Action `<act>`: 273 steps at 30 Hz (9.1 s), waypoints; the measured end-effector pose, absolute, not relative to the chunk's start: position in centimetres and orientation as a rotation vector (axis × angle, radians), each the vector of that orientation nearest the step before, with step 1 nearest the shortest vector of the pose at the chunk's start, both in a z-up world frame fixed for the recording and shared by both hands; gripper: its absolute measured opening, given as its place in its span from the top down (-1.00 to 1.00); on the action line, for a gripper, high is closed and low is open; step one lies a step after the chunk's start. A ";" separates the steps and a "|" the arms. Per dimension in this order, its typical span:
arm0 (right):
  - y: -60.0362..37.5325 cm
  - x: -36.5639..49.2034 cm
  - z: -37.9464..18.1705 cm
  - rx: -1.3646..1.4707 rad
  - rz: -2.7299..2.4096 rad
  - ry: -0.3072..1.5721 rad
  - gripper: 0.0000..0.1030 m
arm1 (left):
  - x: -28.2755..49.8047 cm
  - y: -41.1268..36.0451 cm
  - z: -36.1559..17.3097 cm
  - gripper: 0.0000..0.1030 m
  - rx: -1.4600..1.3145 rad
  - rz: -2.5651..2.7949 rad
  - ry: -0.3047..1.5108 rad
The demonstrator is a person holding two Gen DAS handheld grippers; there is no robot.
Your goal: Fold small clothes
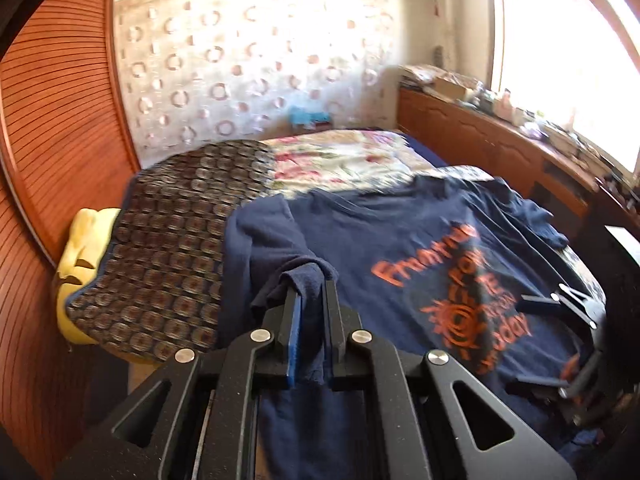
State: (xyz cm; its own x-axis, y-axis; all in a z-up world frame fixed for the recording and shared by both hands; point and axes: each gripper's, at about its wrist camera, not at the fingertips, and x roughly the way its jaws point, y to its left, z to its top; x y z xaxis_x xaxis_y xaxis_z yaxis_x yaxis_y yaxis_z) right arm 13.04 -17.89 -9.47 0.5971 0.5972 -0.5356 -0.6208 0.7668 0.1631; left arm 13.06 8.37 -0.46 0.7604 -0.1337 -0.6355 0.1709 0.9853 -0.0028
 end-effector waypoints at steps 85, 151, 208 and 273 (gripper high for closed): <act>-19.9 24.8 -8.8 -0.130 0.667 0.747 0.25 | 9.1 9.4 -7.7 -0.54 -0.028 -0.093 0.738; -45.7 27.5 -6.4 0.123 0.188 0.704 0.88 | 20.5 -13.1 -9.9 -0.63 0.224 -0.440 0.889; -27.7 29.4 -7.7 0.002 0.465 0.876 0.44 | 12.5 -3.7 -3.7 -0.64 0.051 -0.304 0.623; -29.1 30.8 -7.6 -0.073 0.306 0.791 -0.09 | 28.0 6.2 -3.9 0.93 0.176 -0.154 0.847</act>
